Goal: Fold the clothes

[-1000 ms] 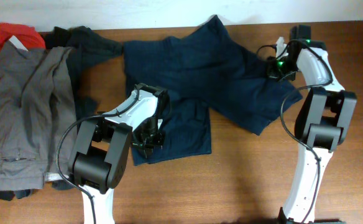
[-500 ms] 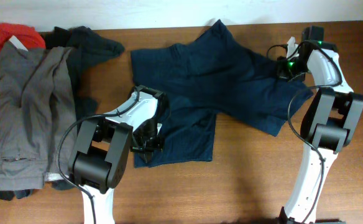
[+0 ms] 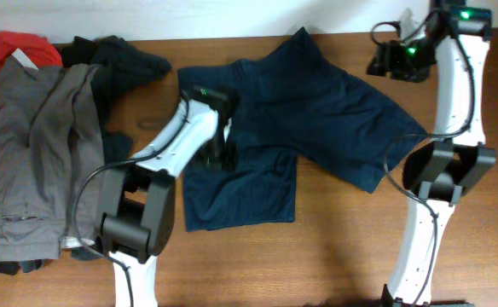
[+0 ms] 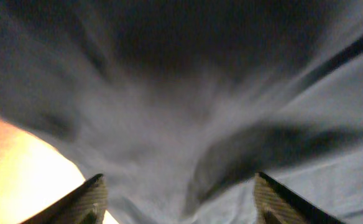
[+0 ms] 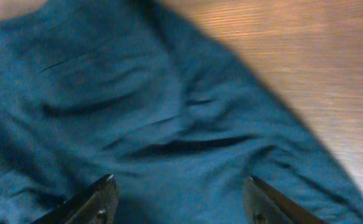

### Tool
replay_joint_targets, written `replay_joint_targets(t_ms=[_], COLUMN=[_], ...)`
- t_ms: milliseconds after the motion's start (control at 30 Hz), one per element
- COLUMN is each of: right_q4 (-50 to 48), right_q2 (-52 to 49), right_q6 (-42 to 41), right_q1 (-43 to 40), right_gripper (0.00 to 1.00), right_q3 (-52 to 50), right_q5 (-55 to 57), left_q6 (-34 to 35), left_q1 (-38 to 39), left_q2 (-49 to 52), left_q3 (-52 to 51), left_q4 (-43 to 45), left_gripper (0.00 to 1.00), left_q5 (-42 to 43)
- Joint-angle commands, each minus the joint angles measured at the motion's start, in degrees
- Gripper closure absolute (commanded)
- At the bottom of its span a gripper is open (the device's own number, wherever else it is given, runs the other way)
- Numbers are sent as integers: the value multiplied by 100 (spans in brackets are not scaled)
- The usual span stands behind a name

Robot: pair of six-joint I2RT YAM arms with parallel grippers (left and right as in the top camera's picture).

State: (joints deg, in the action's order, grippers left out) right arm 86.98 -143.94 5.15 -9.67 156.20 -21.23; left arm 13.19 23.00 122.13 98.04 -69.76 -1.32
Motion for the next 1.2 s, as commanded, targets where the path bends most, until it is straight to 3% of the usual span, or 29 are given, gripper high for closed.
replay_joint_targets(t_ms=[0, 233, 400, 567, 633, 833, 1167], right_q4=[229, 632, 951, 1036, 1036, 990, 903], right_q2=[55, 42, 20, 17, 17, 17, 17], right_q6=[66, 0, -4, -118, -225, -356, -916], right_q1=[546, 1401, 2068, 2507, 2677, 3136, 3711], right_gripper=[30, 25, 20, 19, 20, 34, 34], right_q3=[186, 184, 66, -546, -940, -1818, -2667], right_q5=[-125, -127, 299, 433, 437, 474, 881], left_q6=[24, -428, -1139, -1132, -1134, -1134, -1178], left_q1=[-382, -970, -1287, -1812, -2074, -2743, -2881], left_q2=[-463, -463, -463, -463, -463, -463, -461], left_q3=[1198, 2839, 2935, 2955, 2957, 2957, 2957], left_q4=[83, 704, 1091, 1370, 1504, 1639, 1635], left_gripper=[22, 17, 14, 13, 13, 13, 13], left_q5=[-149, -146, -155, -98, -9, 651, 605])
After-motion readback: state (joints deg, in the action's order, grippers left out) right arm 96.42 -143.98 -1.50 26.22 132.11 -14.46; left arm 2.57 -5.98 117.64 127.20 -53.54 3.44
